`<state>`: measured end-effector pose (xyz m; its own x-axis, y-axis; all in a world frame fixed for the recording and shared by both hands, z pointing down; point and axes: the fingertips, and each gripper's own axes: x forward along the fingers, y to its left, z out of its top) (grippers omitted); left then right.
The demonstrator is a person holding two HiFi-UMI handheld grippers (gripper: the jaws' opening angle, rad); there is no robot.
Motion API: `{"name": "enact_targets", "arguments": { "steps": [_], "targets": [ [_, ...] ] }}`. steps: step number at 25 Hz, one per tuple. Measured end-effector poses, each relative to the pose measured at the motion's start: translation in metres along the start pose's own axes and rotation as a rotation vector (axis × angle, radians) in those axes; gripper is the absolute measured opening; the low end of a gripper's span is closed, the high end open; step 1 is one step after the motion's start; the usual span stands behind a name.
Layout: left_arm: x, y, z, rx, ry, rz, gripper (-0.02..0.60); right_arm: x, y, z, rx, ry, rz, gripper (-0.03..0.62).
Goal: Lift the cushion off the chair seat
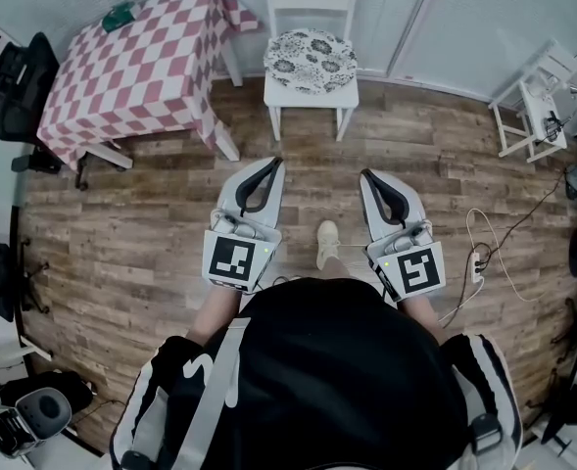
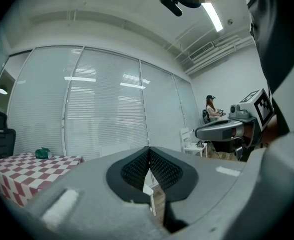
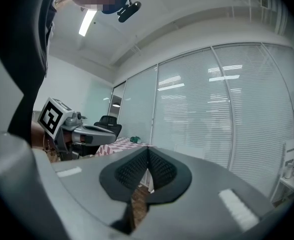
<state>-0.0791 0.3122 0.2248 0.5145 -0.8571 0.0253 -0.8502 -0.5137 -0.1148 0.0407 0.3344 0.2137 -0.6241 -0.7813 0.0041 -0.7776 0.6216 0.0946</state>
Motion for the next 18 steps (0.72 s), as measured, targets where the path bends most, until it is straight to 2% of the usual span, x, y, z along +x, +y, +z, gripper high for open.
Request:
{"name": "enact_targets", "arguments": {
  "steps": [8, 18],
  "targets": [
    [0.041, 0.025, 0.0, -0.001, 0.007, 0.004, 0.0, 0.038, -0.033, -0.001, 0.011, 0.005, -0.002, -0.006],
    [0.094, 0.043, 0.001, -0.007, 0.021, 0.027, 0.0, 0.078, -0.075, -0.003, 0.023, 0.004, 0.036, -0.006]
  ]
}}
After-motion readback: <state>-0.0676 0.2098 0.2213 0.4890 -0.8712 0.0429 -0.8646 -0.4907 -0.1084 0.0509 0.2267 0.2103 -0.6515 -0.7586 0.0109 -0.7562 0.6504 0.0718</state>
